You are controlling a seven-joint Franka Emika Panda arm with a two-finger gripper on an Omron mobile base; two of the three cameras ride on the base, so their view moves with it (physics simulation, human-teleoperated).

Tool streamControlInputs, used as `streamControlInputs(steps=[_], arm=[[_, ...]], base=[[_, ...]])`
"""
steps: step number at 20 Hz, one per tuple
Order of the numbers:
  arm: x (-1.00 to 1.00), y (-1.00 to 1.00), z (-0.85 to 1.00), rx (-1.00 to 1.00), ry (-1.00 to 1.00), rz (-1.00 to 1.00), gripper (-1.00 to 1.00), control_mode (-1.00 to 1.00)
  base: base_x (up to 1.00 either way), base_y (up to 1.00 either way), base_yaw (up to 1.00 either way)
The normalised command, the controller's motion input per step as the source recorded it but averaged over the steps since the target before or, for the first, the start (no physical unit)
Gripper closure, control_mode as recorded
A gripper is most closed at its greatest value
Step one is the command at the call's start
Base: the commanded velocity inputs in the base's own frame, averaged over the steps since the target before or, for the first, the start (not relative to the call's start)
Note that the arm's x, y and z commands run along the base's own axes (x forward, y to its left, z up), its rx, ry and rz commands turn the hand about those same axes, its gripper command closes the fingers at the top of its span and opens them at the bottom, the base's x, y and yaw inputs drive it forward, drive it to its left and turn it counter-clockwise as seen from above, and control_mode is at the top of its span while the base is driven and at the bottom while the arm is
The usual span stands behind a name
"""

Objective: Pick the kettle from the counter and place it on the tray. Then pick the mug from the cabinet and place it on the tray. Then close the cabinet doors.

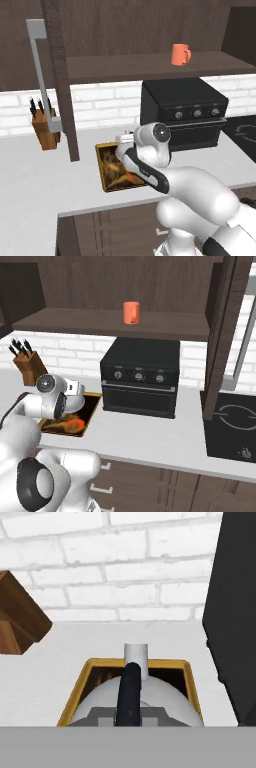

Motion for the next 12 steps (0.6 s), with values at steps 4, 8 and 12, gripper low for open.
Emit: streamControlInputs(steps=[4,8,12], arm=[[0.78,0.11,-0.1,0.0,0.02,0.0,1.0,-1.0],[0.36,0.23,-0.22,0.0,0.0,0.0,1.0,-1.0],[0.34,0.2,-0.22,0.0,0.0,0.0,1.0,-1.0]], base=[[0.0,0.0,0.0],[0.0,0.0,0.0],[0.0,0.0,0.0]])
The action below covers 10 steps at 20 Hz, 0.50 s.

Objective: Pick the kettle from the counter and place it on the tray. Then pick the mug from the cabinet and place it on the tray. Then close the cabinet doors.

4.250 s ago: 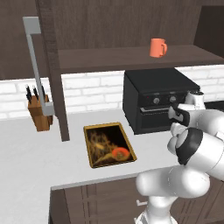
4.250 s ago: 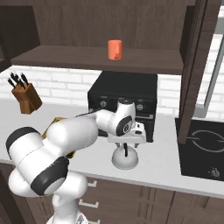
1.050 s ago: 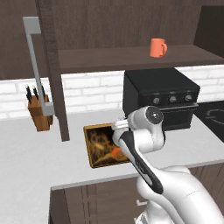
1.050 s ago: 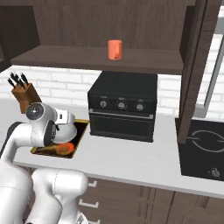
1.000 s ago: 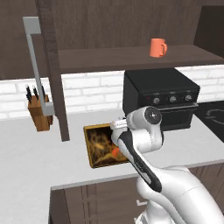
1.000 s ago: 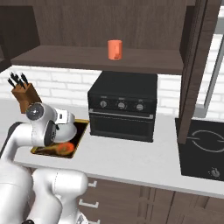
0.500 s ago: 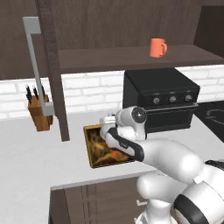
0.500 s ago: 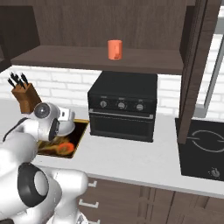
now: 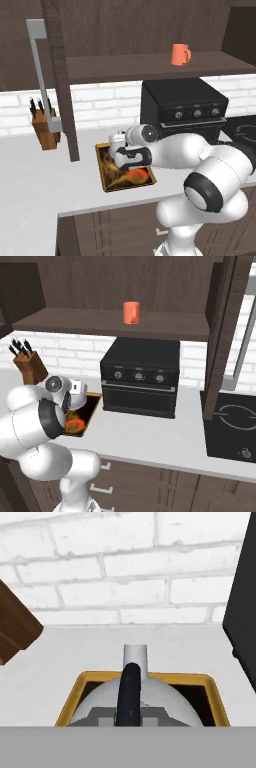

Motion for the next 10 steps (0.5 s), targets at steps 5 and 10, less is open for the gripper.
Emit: streamControlInputs(steps=[5,10], arm=[[0.32,0.09,-0.16,0.0,0.01,0.0,1.0,-1.0],[0.14,0.02,-0.11,-0.02,0.04,0.0,1.0,-1.0]], base=[[0.0,0.0,0.0],[0.0,0.0,0.0]])
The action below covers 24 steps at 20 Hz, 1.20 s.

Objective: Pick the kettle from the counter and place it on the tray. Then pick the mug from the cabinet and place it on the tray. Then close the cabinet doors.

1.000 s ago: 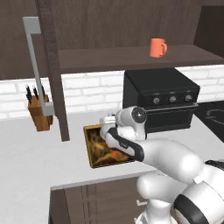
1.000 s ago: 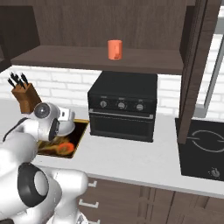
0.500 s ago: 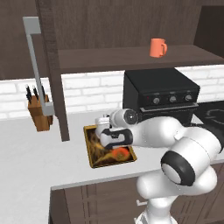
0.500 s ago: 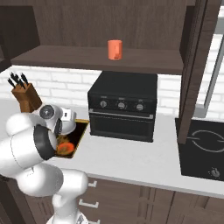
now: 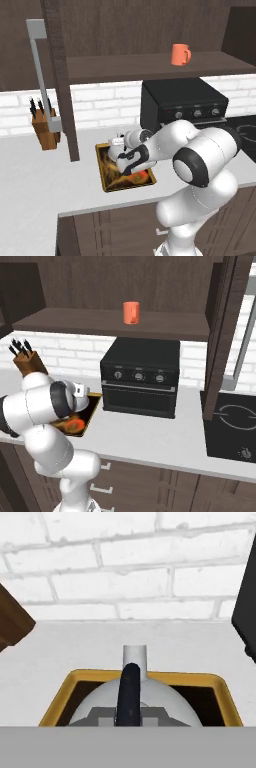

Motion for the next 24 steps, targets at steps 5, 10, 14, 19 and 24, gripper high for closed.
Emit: streamControlInputs(steps=[5,10,14,19,24], arm=[[0.22,0.03,0.0,-0.01,0.04,0.0,1.0,-1.0],[0.23,0.05,0.0,-0.02,0.1,0.0,1.0,-1.0],[0.27,0.1,-0.03,-0.04,0.12,0.0,1.0,-1.0],[0.09,0.11,-0.13,-0.03,0.04,0.0,1.0,-1.0],[0.0,0.06,-0.09,-0.02,0.0,0.0,-1.0,-1.0]], base=[[0.0,0.0,0.0],[0.0,0.0,0.0],[0.0,0.0,0.0],[0.0,0.0,0.0],[0.0,0.0,0.0]])
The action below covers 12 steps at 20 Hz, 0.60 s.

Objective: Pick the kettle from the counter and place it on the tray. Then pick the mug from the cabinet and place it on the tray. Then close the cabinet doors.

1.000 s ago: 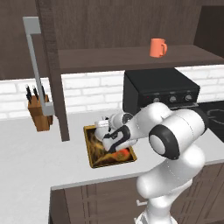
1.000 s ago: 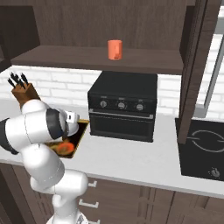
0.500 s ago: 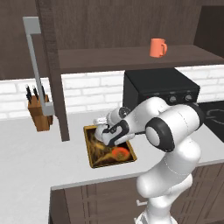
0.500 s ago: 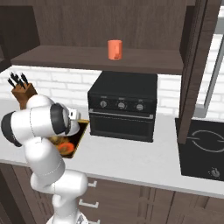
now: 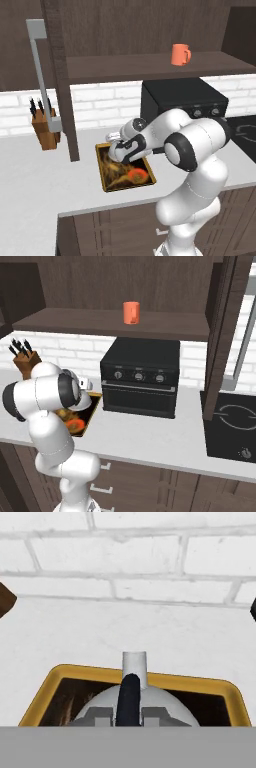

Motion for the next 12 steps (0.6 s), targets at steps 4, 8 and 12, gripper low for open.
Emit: streamControlInputs(steps=[4,8,12], arm=[[0.0,0.09,-0.01,-0.01,0.0,0.0,-1.0,-1.0],[0.0,0.03,0.01,0.0,0.0,-0.01,-1.0,-1.0],[-0.15,0.0,0.32,-0.05,0.0,-0.07,-1.0,-1.0]], base=[[0.0,0.0,0.0],[0.0,0.0,0.0],[0.0,0.0,0.0]])
